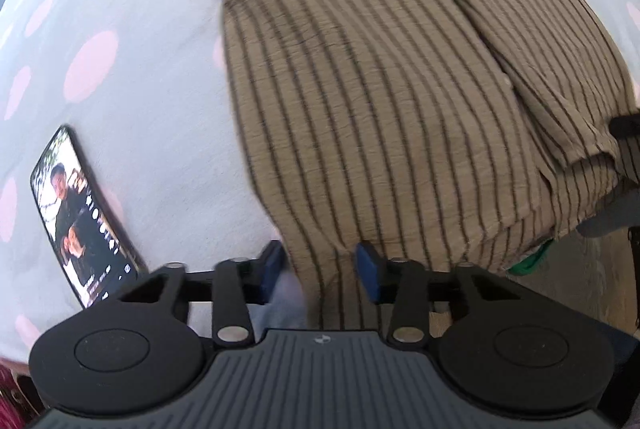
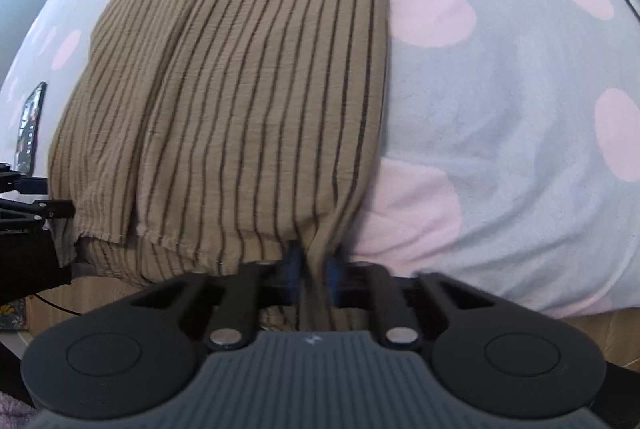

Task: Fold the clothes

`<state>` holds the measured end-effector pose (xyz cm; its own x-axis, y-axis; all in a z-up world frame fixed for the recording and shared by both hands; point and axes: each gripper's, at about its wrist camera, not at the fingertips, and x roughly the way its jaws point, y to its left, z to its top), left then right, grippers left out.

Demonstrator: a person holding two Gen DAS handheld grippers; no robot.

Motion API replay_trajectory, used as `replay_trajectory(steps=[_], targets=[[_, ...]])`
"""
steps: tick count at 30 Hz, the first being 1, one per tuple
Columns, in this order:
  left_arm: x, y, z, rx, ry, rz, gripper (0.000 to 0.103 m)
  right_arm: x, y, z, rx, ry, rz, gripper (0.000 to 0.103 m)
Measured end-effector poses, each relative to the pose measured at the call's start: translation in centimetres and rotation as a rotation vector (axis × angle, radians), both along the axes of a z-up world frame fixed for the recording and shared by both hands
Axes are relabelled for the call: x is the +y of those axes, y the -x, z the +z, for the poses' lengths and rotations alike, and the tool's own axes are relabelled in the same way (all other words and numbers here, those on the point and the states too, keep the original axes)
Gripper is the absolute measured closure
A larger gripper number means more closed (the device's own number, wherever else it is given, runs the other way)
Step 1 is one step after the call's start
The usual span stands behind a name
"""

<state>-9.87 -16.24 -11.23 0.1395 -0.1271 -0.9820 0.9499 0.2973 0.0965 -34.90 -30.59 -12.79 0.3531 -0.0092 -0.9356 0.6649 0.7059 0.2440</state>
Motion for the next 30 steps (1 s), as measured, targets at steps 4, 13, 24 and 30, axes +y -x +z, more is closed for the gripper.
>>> replay_trajectory(steps=[4,13,24,30], targets=[[-0.2,0.7,0.4,0.004,0.018,-0.042,0.102,0.4,-0.3,0.8,0.003,0.011,0.018,0.101],[0.3,0.2,4.1,0.118,0.136,-0.077,0.103,-0.4,0.6,5.9,-0.14,-0.055,0.057,0.101],[0.2,-6.8,11.4,0.249,0.399,-0.041,0.103,-5.8,1.1,13.2,-0.384,-0.017,0.045,0.101],[-0.8,-11.9,15.2,0.219,0.51,0.001,0.103,-10.3,-0.3,15.1,-0.451,0.037,-0.015,0.101]])
